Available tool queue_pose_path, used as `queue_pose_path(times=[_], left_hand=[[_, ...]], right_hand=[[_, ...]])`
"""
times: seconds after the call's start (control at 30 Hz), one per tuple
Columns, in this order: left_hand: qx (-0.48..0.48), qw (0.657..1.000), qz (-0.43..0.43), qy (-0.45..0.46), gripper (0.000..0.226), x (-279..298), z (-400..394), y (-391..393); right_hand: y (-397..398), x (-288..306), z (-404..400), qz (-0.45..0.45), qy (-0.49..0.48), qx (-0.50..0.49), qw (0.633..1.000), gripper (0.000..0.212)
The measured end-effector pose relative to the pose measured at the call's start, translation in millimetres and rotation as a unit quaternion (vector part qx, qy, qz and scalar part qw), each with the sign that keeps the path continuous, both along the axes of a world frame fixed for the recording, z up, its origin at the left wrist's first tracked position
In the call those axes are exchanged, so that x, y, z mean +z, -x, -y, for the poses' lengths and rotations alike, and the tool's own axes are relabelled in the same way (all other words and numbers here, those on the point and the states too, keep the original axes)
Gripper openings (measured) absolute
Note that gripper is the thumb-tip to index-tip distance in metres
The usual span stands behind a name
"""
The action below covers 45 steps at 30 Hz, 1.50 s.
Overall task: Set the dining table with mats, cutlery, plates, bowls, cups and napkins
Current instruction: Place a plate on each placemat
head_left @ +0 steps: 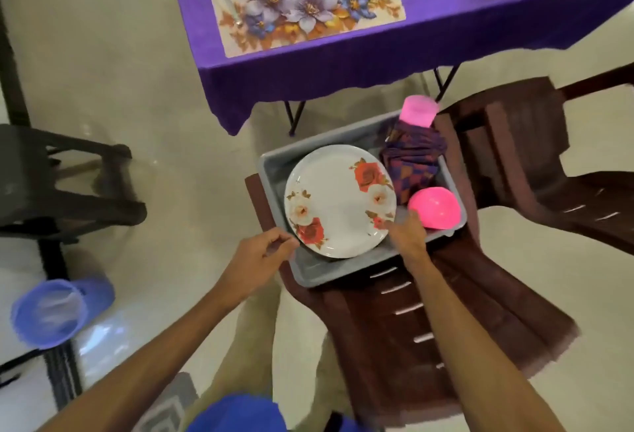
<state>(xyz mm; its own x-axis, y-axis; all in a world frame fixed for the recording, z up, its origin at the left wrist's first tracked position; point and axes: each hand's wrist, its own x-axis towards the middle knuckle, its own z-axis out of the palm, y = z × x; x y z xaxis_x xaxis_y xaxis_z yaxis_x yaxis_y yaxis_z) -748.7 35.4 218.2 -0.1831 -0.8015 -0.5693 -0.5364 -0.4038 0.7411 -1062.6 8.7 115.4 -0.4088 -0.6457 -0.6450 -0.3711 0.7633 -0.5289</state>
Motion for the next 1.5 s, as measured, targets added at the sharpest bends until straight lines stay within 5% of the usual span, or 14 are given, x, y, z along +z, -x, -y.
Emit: queue_pose_path(times=[0.1, 0.17, 0.23, 0.3, 0.53, 0.73, 0.9, 1.03, 1.13, 1.37, 1.5], left_hand=[[0.001, 1.0, 0.008, -0.014, 0.015, -31, 28, -32], [0.037, 0.998, 0.015, -0.039, 0.017, -43, 41, -46], [0.09, 0.993, 0.02, -0.071, 0.02, -51, 53, -57], [0.137, 0.985, 0.019, -0.098, 0.021, -52, 61, -65], [0.208, 0.964, -0.013, -0.162, 0.027, -40, 56, -58], [0.256, 0.947, -0.046, -0.186, 0.032, -35, 27, -35], [0.121, 0.98, 0.11, -0.116, 0.042, -40, -8, -6], [0.32, 0.915, -0.101, -0.225, 0.073, -10, -19, 22], [0.276, 0.893, -0.254, -0.249, 0.076, 34, -28, 39], [0.318, 0.85, -0.39, -0.155, 0.06, 109, -55, 60], [0.357, 0.811, -0.446, -0.128, 0.064, 136, -59, 38]], right_hand=[[3, -71, 8, 0.007, -0.037, -0.082, 0.996, 0.082], [1, -110, 11, -0.031, -0.092, -0.12, 0.988, 0.095], [-13, -115, 24, -0.092, -0.133, -0.14, 0.977, 0.09], [-16, -109, 33, -0.034, -0.111, -0.206, 0.972, 0.076], [25, -72, 24, 0.168, -0.09, -0.102, 0.976, 0.016], [25, -19, 2, 0.137, 0.015, -0.016, 0.99, 0.046], [35, 89, -29, 0.114, 0.081, 0.029, 0.99, 0.036], [57, 174, -67, 0.139, 0.114, 0.032, 0.983, 0.028], [62, 228, -93, 0.137, 0.167, -0.019, 0.976, 0.021], [37, 281, -99, 0.048, 0.294, -0.081, 0.951, 0.034], [4, 331, -72, 0.028, 0.344, -0.032, 0.938, 0.031]])
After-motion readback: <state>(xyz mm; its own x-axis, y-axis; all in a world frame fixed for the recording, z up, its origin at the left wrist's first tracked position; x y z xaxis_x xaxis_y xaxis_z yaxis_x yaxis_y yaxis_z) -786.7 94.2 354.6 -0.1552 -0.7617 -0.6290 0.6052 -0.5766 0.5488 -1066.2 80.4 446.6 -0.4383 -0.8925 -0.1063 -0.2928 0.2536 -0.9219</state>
